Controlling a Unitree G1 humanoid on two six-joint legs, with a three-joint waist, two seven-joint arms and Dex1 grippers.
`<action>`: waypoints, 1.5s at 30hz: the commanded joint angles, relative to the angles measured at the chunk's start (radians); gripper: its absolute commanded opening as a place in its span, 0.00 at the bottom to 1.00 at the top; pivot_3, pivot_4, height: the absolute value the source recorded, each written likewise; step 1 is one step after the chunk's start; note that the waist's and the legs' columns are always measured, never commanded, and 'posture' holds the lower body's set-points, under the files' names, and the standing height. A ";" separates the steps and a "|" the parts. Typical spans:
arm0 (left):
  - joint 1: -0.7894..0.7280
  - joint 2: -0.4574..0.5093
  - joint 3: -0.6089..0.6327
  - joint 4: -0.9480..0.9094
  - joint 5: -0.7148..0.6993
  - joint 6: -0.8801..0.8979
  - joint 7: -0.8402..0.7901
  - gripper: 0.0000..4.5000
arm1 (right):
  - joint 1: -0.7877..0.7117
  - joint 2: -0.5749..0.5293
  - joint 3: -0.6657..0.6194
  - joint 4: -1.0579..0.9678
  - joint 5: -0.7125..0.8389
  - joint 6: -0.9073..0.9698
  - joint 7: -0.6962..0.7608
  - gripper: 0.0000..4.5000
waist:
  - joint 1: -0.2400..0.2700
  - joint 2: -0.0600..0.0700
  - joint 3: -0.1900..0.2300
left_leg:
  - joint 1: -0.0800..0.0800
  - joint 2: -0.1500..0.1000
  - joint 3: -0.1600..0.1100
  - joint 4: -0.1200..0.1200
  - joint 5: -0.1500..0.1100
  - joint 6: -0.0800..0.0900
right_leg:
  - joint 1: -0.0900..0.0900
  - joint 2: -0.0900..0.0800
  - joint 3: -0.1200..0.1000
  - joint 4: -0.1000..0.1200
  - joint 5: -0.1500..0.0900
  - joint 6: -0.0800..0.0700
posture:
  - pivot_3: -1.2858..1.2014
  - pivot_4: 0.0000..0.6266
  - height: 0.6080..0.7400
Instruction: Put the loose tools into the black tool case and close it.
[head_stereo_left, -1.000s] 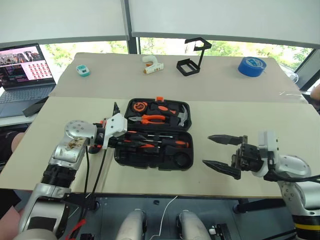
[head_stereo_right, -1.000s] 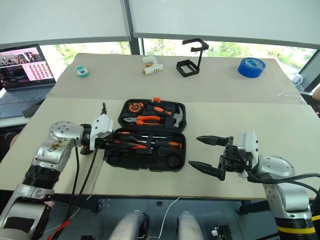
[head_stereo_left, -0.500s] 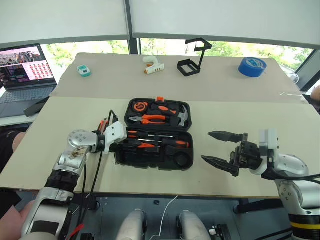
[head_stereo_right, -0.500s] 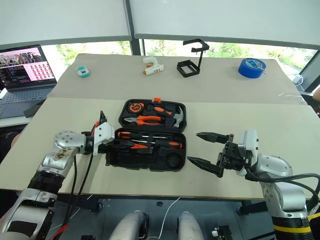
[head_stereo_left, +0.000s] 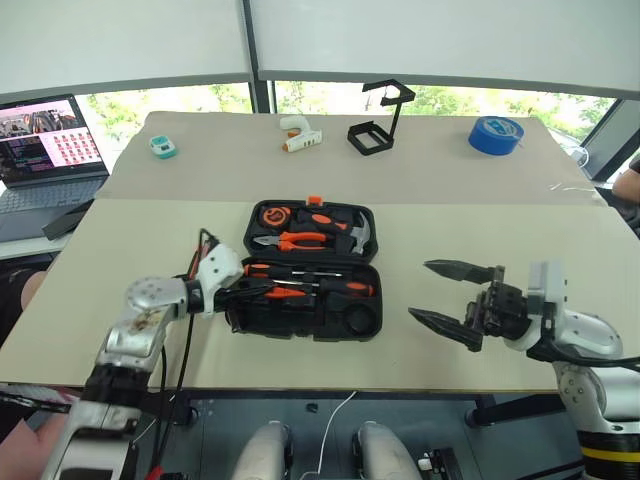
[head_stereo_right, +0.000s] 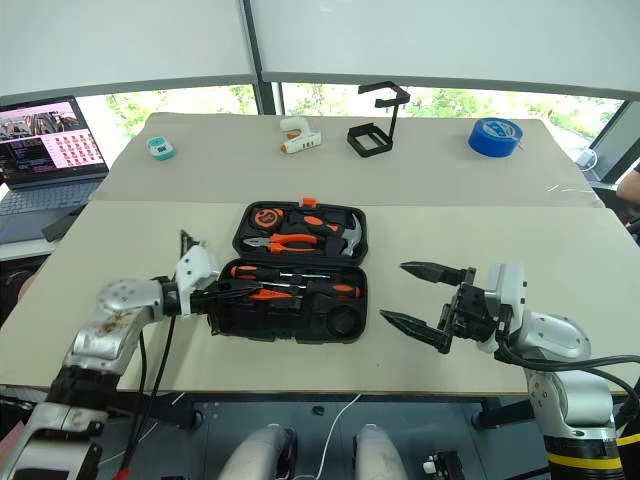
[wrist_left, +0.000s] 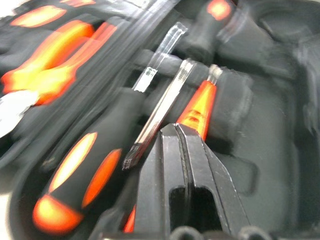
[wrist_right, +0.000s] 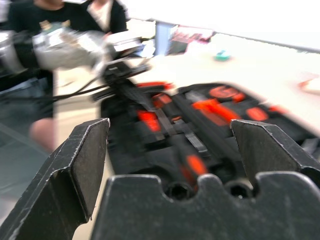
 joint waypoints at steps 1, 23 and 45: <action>0.199 0.029 0.273 -0.246 -0.156 0.088 0.107 0.40 | 0.027 0.017 -0.047 0.042 -0.012 -0.138 0.058 1.00 | -0.004 0.000 0.000 | 0.000 0.000 0.000 0.000 0.000 0.000 | 0.000 0.000 0.000 0.000 0.000 0.000 | 0.52 0.24 1.00; 0.538 0.005 0.562 -0.545 -0.310 0.478 0.554 0.99 | -0.091 0.135 0.062 0.047 0.065 -0.090 0.070 1.00 | 0.029 0.000 -0.001 | 0.000 0.004 0.006 -0.002 -0.006 -0.008 | 0.004 -0.014 -0.009 -0.009 0.000 -0.003 | 0.52 0.24 1.00; 0.023 -0.055 0.114 -0.175 -0.097 0.668 0.734 0.51 | -0.072 0.159 0.100 -0.008 0.037 -0.099 -0.006 1.00 | 0.016 -0.001 -0.001 | 0.001 0.002 0.007 -0.003 -0.002 -0.001 | 0.002 -0.003 -0.003 -0.006 0.001 -0.002 | 0.52 0.24 1.00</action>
